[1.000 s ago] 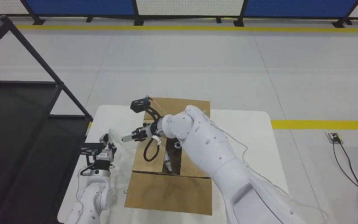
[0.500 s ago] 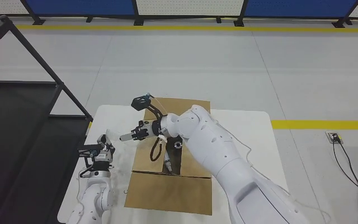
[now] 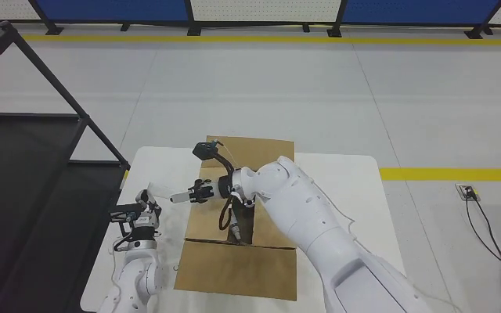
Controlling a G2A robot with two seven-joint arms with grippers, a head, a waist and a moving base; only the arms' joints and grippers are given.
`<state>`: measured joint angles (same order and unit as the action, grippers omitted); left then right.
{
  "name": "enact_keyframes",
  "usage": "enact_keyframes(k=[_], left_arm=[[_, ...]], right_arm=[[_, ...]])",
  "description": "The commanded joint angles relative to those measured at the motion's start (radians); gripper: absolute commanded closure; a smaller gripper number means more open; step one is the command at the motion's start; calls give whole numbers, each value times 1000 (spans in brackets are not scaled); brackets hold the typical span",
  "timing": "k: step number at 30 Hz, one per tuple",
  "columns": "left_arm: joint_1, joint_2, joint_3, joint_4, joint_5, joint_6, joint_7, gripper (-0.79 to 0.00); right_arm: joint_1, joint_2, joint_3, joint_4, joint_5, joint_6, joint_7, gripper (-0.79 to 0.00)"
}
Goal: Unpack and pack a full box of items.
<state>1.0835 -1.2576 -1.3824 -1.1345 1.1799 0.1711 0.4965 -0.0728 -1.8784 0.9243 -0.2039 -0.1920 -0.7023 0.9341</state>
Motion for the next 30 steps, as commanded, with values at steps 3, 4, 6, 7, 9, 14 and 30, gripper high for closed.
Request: enact_keyframes(k=[3, 4, 6, 7, 9, 14, 30], left_arm=[[3, -5, -1, 2, -7, 10, 2, 0], [3, -6, -2, 4, -9, 12, 3, 0], [4, -8, -3, 5, -16, 18, 4, 0], [4, -10, -4, 5, -18, 20, 5, 0], [5, -12, -4, 6, -19, 21, 6, 0], [8, -16, -4, 4, -22, 21, 7, 0], [19, -23, -31, -6, -16, 13, 3, -511]], right_arm=[[-7, 6, 19, -7, 39, 16, 20, -785], [-10, 9, 24, -10, 47, 9, 17, -785], [-17, 13, 31, -16, 60, -9, 23, -785], [-19, 15, 34, -18, 66, -13, 32, -785], [-22, 17, 35, -20, 70, -6, 54, -785], [-27, 19, 27, -18, 47, 61, 48, -785], [-27, 22, 18, -17, 14, 153, 37, -785]])
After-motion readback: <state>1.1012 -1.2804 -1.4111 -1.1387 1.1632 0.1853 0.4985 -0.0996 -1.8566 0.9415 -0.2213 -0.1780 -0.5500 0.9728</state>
